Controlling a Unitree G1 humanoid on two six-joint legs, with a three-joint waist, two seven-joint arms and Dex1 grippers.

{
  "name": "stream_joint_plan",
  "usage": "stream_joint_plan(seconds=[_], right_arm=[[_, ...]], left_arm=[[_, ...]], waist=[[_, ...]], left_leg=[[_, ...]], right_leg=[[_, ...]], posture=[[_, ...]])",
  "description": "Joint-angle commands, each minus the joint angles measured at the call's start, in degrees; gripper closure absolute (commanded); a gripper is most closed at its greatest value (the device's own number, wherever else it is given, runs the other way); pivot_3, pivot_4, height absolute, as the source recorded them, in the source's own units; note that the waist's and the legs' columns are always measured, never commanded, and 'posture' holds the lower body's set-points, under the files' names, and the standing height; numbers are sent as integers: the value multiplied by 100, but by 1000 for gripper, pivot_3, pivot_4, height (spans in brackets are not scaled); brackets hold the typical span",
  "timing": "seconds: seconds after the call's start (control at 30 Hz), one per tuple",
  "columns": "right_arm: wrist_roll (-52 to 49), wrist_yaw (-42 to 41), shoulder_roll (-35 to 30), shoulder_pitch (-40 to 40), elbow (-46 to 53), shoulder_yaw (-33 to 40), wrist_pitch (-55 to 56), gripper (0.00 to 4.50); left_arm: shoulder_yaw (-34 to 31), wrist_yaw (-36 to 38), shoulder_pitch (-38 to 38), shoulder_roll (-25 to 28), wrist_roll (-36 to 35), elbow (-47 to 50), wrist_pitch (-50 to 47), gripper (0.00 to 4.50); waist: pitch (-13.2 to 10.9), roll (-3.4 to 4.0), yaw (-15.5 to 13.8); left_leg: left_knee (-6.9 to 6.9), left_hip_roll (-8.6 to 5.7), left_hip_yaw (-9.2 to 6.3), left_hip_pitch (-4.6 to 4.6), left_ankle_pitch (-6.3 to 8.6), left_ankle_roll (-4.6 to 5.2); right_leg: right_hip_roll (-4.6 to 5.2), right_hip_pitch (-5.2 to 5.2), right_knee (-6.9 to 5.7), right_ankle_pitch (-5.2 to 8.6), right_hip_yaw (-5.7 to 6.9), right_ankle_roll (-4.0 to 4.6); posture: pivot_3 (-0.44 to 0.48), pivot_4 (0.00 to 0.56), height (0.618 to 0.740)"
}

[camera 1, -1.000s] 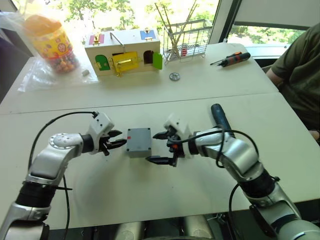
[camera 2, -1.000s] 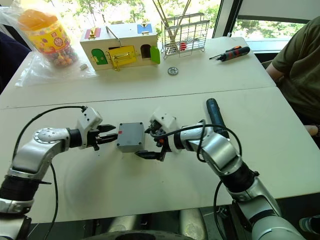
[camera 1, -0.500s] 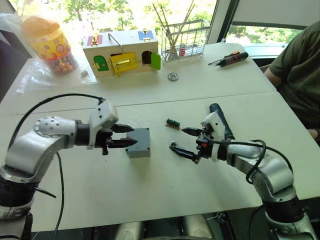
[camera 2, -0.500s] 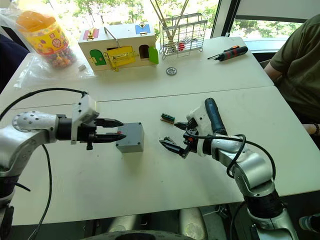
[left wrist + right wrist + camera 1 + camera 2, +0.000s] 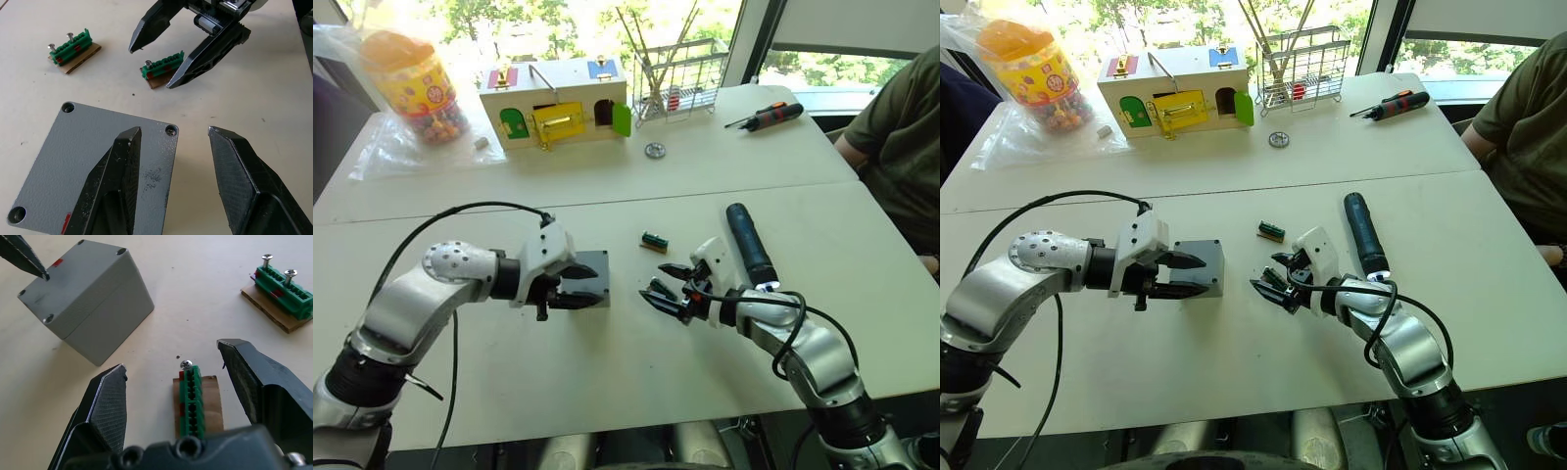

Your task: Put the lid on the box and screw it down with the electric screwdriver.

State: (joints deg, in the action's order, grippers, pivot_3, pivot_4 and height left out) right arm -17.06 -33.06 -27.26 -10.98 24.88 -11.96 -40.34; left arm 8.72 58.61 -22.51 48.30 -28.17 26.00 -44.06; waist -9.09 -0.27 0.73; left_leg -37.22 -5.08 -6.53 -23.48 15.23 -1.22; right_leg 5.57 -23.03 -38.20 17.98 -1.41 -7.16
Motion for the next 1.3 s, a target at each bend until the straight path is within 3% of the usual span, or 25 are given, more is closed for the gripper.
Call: stream_joint_plan(seconds=[0.03, 0.13, 0.27, 0.3, 1.07, 1.3], right_arm=[[10, 33, 82, -36, 60, 64, 159, 1392], [46, 34, 77, -53, 16, 42, 189, 2224], [124, 24, 42, -33, -55, 13, 243, 4186], [136, 22, 42, -30, -71, 20, 252, 4415], [-276, 41, 63, -422, 489, 497, -194, 4415], [-555, 127, 438, -1336, 294, 461, -442, 4415]], left_arm=[[-105, -5, 32, 65, 40, 59, 127, 2290], [-146, -47, 40, 38, 21, 35, 116, 2290], [-158, -65, 41, 34, 41, -22, 166, 2290], [-162, -64, 38, 36, 44, -40, 178, 2290], [-152, -159, -96, -102, 159, -323, 297, 2290], [-515, -73, -199, 136, 195, -765, 356, 2290]], waist=[[0, 0, -1], [0, 0, -1], [0, 0, 0], [0, 0, 0], [0, 0, 3], [0, 0, 28]], left_leg=[[0, 0, 0, 0, 0, 0], [0, 0, 0, 0, 0, 0], [0, 0, 0, 0, 0, 0], [0, 0, 0, 0, 0, 0], [-2, -1, -1, 0, 0, 0], [0, 1, -2, 0, 0, 0]], right_leg=[[0, 0, 0, 0, 0, 0], [0, 0, 0, 0, 0, 0], [0, 0, 0, 0, 0, 0], [0, 0, 0, 0, 0, 0], [0, 1, -1, 0, 1, 0], [-1, -4, -4, 0, 1, 0]], posture=[[0, 150, 740], [0, 150, 740], [0, 150, 740], [0, 150, 740], [0, 150, 740], [0, 150, 740]])
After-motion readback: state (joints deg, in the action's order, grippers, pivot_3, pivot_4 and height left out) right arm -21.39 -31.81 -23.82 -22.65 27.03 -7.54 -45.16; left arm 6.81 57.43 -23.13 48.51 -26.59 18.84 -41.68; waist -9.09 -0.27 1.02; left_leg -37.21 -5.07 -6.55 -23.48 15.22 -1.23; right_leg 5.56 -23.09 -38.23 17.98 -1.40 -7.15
